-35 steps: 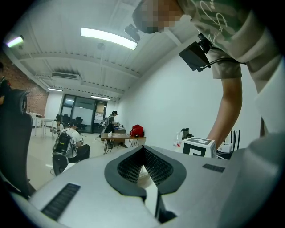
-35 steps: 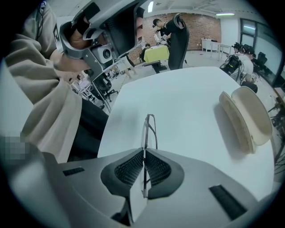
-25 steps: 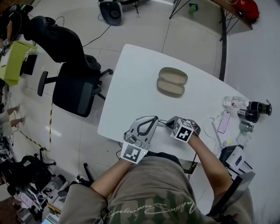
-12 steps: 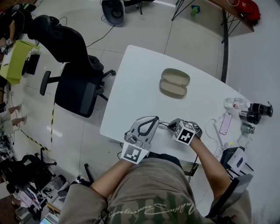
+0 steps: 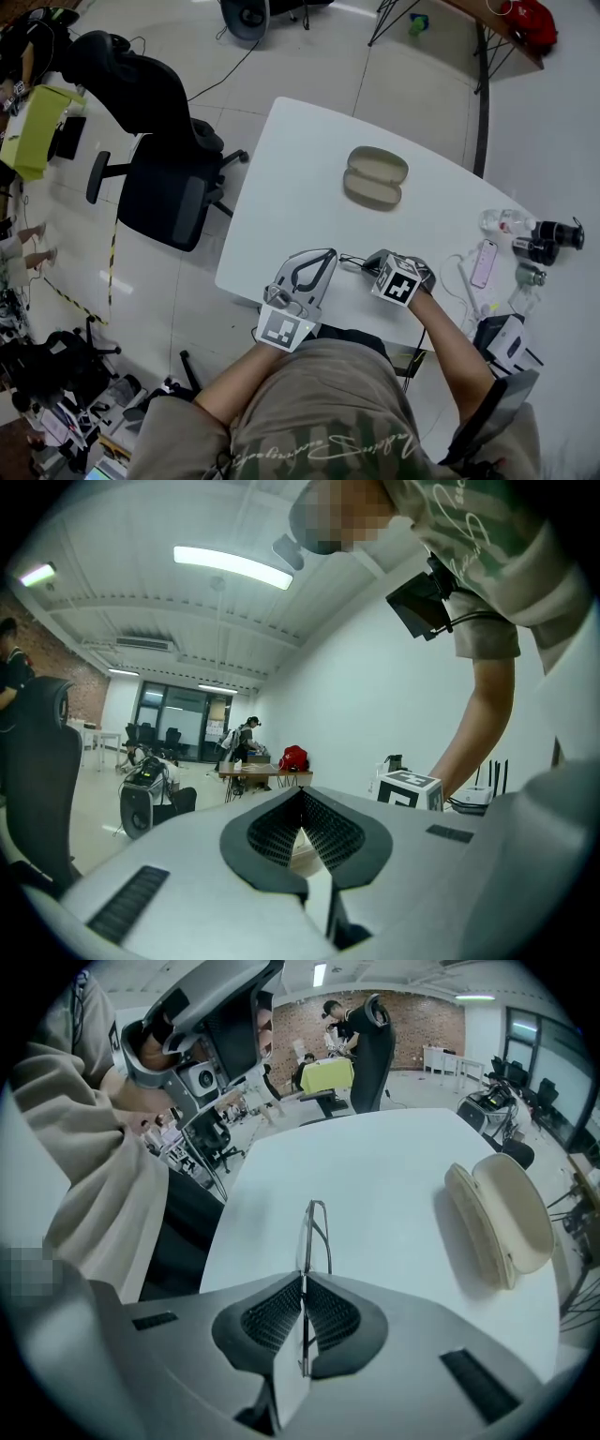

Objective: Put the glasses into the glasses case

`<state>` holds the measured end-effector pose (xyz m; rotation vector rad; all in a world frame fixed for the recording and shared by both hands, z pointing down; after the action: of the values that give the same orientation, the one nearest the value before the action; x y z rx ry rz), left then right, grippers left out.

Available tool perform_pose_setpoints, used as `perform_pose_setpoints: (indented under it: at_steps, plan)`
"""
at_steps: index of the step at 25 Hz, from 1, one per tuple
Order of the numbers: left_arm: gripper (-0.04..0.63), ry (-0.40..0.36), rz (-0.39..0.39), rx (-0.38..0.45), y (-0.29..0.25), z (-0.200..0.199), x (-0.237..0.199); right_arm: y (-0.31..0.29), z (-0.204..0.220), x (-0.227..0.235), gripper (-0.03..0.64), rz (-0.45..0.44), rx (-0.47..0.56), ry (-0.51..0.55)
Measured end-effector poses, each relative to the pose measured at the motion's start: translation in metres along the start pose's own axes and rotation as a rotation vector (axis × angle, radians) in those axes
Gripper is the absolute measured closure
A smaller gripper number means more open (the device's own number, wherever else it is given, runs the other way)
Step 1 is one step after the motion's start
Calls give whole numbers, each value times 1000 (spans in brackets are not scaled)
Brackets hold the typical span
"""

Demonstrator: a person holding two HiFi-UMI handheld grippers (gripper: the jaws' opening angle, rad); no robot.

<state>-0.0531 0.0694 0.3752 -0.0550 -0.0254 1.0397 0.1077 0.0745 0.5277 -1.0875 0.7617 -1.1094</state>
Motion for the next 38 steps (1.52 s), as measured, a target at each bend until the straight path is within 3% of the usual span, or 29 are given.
perform_pose_setpoints:
  at_steps: [17, 38]
  plan:
    - [591, -19, -3, -18, -5, -1, 5, -3, 0, 11, 589, -10, 0, 21]
    - [591, 56, -15, -27, -16, 3, 7, -4, 7, 26, 588, -19, -8, 0]
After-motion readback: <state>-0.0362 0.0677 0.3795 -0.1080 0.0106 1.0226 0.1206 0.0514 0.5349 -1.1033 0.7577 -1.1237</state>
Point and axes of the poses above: the fingertips, and each gripper's own axes: y backward along the fingers, x to its right, z out of its underside, the point moved 7 cm from there along y, backward along the fingers, and after that the axes turned 15 degrees about z, right-handed, at the moved point
